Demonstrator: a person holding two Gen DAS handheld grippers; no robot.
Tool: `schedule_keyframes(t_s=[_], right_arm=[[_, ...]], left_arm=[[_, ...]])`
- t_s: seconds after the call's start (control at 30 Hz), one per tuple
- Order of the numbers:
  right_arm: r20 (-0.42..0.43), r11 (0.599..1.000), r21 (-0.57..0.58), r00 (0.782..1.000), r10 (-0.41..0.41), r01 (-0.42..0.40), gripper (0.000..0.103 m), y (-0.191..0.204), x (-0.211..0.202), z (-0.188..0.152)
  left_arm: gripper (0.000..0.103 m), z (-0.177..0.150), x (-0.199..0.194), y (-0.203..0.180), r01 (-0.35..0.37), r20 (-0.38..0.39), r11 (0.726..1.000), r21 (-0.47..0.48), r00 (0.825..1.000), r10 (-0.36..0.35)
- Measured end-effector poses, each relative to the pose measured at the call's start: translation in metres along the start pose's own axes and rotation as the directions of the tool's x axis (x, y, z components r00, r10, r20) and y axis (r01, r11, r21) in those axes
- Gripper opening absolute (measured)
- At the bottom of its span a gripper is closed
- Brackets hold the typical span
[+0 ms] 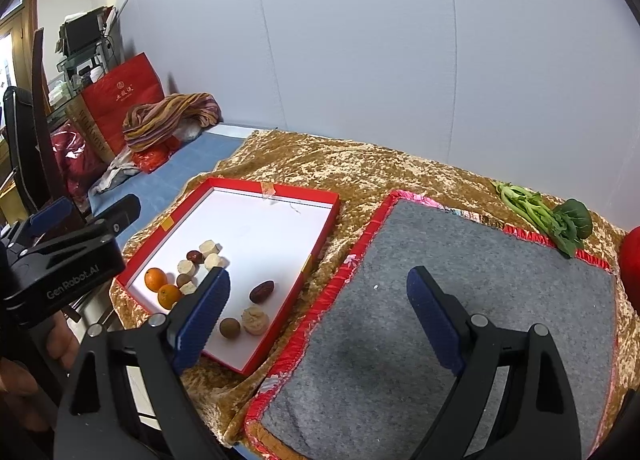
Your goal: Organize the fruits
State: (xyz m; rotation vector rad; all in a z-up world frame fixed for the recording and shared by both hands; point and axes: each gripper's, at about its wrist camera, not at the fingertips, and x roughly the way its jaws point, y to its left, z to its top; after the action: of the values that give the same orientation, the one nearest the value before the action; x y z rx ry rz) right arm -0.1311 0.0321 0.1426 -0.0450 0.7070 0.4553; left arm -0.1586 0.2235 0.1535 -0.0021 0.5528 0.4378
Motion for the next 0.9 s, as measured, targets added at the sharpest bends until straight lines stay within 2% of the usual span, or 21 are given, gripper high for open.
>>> schedule_keyframes(t_s=[0.9], right_arm=[[-0.006, 1.0, -0.012, 1.0, 0.009, -0.009, 0.09, 0.0036, 0.004, -0.0002]], left_arm=[[0.103, 0.0007, 0.0003, 0.0007, 0.0, -0.001, 1.0, -0.007, 1.0, 0.0]])
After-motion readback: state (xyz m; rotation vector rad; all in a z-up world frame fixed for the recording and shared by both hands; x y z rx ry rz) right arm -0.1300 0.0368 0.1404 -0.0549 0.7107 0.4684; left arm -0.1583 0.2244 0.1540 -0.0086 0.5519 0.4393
